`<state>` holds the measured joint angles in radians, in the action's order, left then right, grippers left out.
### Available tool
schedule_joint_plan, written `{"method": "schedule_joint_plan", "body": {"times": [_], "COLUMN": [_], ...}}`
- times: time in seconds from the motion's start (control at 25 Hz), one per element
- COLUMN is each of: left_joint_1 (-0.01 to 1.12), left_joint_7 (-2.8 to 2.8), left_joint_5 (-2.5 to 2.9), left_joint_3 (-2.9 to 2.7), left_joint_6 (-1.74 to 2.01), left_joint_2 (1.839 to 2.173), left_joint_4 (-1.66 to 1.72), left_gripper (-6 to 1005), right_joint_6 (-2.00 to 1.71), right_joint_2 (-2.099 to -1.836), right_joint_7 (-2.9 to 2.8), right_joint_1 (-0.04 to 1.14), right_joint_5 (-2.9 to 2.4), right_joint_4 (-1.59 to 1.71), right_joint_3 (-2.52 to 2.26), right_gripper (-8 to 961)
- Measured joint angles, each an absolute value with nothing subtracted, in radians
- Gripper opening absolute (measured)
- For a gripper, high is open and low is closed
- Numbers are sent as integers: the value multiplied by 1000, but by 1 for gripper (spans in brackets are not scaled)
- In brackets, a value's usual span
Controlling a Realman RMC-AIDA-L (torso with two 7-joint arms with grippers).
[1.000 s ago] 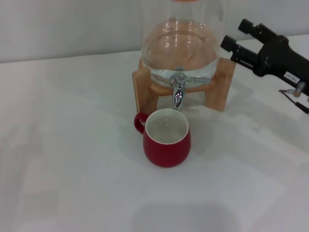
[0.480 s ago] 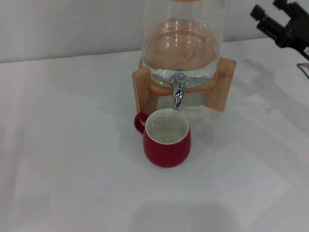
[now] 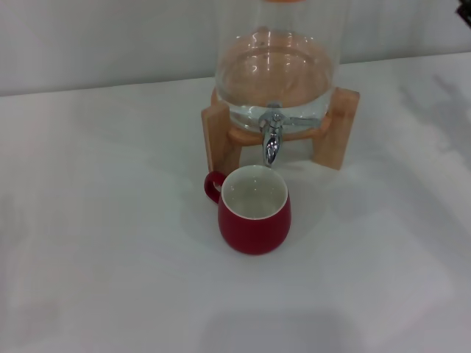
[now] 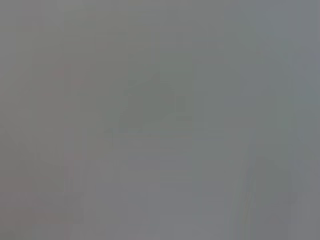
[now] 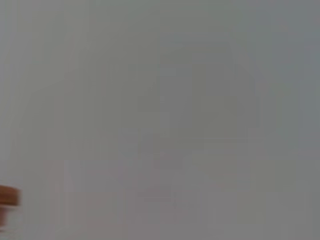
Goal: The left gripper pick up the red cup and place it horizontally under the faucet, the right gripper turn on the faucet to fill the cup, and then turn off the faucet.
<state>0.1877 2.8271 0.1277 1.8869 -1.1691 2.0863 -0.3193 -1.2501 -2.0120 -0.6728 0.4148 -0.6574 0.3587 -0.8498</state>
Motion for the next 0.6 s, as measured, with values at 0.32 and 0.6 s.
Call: {"method": "schedule_joint_plan", "body": {"times": [0.32, 0.6], "left_joint_1": [196, 201], "left_joint_7": [2827, 2827], "left_joint_5": [84, 80], "left_joint_3": [1932, 1961], "left_joint_6": [-1171, -1174], "left_joint_2": [2086, 2088], "left_joint_4": [-303, -280], "left_gripper": [454, 454], "right_joint_6": [-1186, -1184], "right_joint_2": [-2013, -2015], "right_joint_7": [-586, -491], "right_joint_1": [418, 421], "right_joint_5": [-617, -572], "right_joint_4": [343, 275], "right_joint_3": [-818, -822], "right_gripper": [825, 825]}}
